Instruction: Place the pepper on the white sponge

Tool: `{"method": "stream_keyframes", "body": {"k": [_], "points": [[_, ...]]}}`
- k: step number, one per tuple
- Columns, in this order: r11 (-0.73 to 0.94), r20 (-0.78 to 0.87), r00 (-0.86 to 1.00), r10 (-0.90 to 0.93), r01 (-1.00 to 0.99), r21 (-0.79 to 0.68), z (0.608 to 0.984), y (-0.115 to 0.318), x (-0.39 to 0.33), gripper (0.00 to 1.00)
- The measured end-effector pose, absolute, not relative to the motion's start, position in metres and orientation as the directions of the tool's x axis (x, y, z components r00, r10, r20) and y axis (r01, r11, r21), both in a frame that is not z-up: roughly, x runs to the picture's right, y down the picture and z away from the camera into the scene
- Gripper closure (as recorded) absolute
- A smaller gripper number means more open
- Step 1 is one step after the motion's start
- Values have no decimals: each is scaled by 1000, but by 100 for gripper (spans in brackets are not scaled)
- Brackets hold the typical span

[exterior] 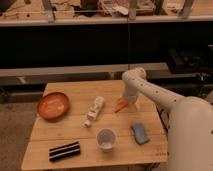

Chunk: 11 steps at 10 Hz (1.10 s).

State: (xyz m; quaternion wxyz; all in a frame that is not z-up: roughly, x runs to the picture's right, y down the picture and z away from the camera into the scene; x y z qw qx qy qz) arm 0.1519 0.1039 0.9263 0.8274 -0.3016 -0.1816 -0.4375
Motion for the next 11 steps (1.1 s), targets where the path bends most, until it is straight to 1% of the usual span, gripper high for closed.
{"method": "stream_keyframes", "body": {"k": [6,7,8,10,11], "points": [[448,562,542,-625,839,-310,940,93,138,20],[450,561,542,-626,838,-308,941,92,137,23],[453,559,543,-626,838,-305,942,90,137,35],[457,556,546,-627,836,-305,944,89,138,51],[459,555,548,-627,834,-305,945,88,139,63]]}}
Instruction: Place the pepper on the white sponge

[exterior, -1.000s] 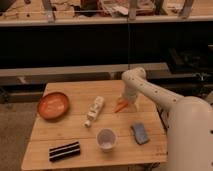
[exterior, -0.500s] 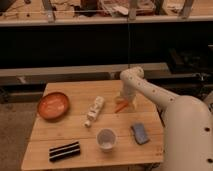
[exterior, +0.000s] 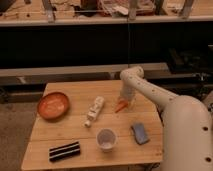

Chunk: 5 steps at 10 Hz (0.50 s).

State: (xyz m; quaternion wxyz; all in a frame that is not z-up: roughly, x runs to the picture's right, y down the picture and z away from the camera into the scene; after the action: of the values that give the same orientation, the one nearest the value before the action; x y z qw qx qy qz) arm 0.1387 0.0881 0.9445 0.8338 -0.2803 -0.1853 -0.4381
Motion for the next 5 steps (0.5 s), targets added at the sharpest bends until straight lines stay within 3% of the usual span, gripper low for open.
{"method": "stream_keyframes", "body": {"k": [3,5], "points": [[458,556,546,-626,835,-305,947,88,138,94],[453,560,541,-627,838,-304,947,88,139,100]]}}
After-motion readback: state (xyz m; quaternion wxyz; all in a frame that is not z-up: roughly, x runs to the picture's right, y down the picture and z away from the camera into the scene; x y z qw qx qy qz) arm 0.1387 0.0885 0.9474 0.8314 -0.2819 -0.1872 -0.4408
